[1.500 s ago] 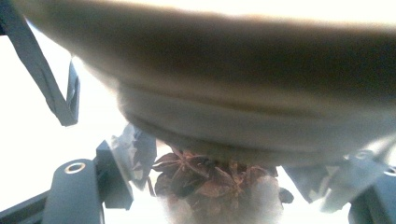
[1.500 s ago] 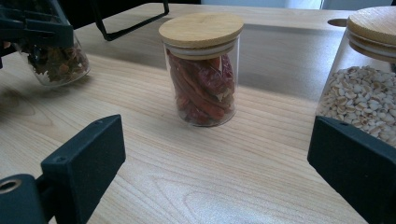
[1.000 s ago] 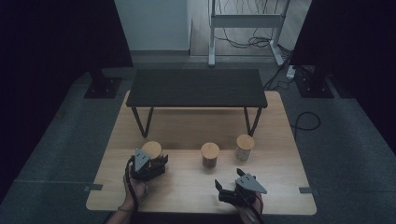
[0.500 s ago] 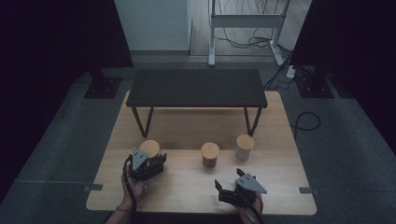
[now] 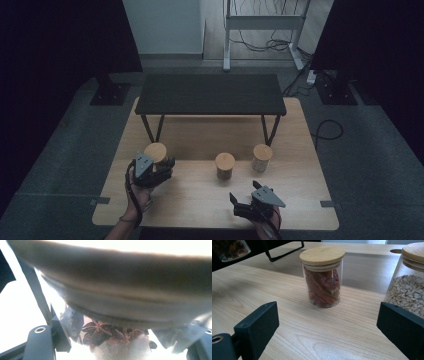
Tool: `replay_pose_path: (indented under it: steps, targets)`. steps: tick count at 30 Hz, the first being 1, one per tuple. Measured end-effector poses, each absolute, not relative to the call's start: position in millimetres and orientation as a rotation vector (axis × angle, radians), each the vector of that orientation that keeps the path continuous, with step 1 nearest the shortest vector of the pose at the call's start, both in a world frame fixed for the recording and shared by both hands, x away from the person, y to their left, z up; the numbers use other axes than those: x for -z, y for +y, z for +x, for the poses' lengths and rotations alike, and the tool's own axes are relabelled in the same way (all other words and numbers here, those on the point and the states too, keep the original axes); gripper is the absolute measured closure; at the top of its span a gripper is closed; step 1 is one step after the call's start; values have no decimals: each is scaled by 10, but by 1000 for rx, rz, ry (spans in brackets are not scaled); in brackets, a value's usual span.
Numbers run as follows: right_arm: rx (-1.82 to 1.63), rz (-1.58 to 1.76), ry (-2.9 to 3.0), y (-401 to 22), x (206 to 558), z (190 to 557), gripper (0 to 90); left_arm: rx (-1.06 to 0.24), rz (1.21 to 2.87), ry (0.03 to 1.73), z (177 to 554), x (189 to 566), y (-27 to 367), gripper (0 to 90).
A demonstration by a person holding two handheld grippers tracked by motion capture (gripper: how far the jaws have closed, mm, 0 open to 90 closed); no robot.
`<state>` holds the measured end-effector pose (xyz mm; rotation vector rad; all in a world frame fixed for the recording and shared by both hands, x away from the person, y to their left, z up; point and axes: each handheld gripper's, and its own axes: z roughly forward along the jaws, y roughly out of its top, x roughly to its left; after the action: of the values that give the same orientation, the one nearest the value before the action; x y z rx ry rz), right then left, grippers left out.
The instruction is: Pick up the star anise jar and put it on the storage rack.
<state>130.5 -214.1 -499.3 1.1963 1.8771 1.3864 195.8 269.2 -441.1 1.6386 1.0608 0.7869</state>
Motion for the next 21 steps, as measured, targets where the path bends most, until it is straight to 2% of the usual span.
replay_pose_path:
  steps: [21]
  targets:
    - [-1391, 1195, 1886, -2138, 4993, 1312, 37, -844, 1603, 1000, 1974, 4074, 2697, 261]
